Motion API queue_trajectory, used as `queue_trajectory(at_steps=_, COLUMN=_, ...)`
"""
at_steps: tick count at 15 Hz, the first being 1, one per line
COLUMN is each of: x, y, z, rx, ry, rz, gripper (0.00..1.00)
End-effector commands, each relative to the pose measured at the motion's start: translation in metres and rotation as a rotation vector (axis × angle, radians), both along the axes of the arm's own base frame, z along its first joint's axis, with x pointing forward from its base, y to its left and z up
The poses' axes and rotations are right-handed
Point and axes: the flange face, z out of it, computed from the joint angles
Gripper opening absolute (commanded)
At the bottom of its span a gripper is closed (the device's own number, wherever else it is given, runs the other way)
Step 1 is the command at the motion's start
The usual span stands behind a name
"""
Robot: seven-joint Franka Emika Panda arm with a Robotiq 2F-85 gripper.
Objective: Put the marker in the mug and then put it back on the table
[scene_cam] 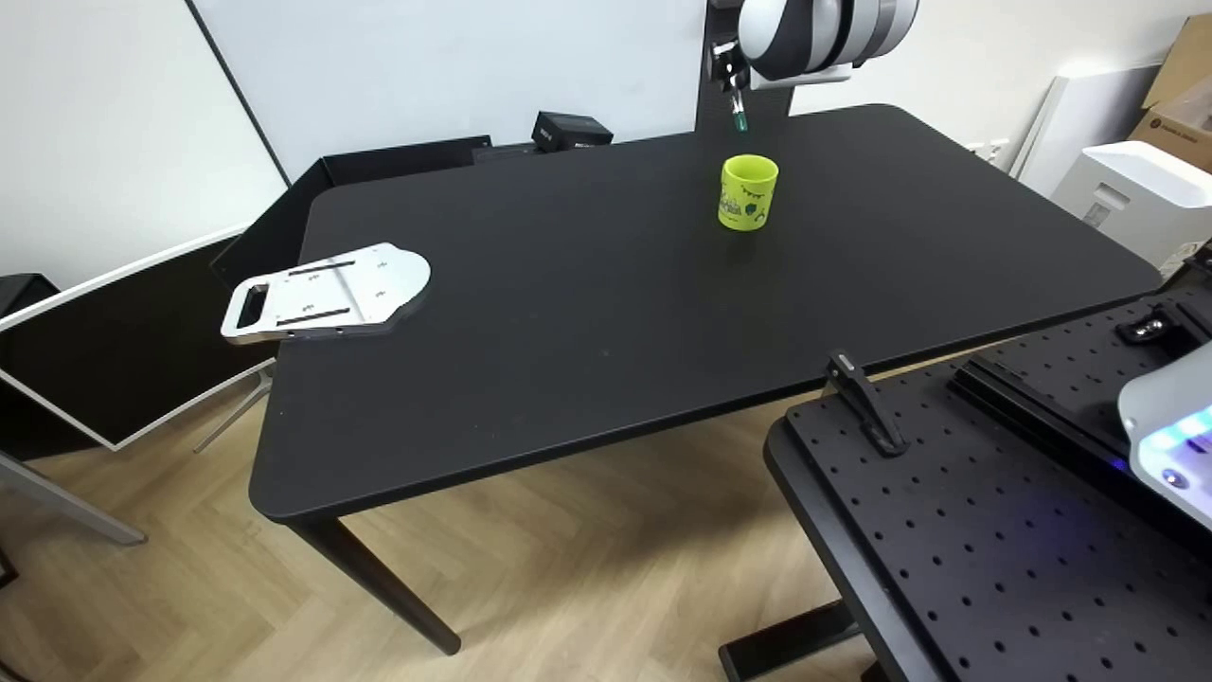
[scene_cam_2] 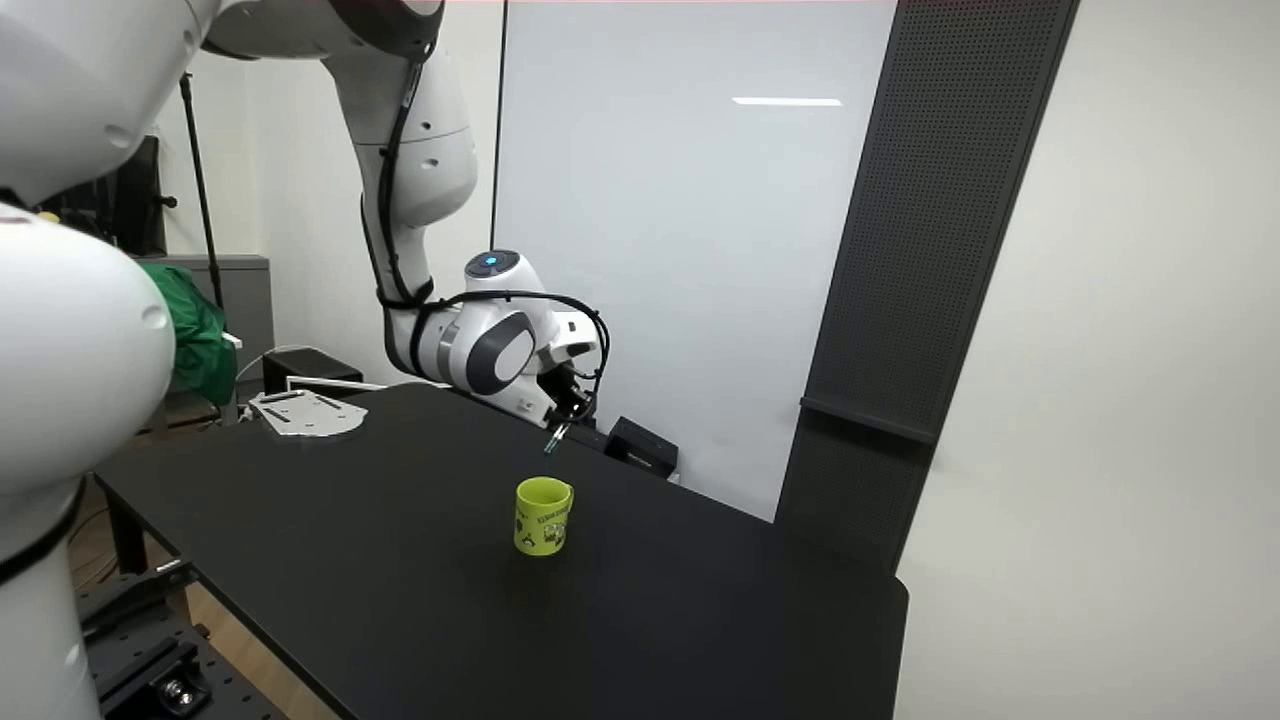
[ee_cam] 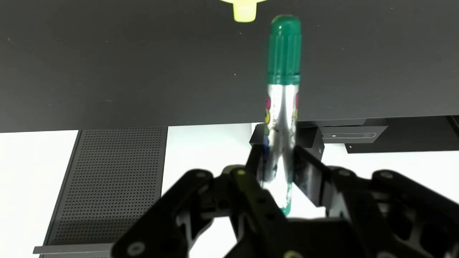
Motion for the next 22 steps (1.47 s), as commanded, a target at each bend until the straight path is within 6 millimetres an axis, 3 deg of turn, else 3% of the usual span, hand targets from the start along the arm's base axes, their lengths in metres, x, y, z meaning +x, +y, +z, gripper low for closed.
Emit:
queue_trajectory(at_steps=1, x=0.008, y=0.002, z=0.0, rx=-0.009, ry=-0.015, rz=0.0, gripper=0.06)
queue_trajectory(at_steps=22, x=0.011, y=-0.006, z=-0.032, rx=-0.008, ry=0.025, rz=-0.005, gripper=0.06)
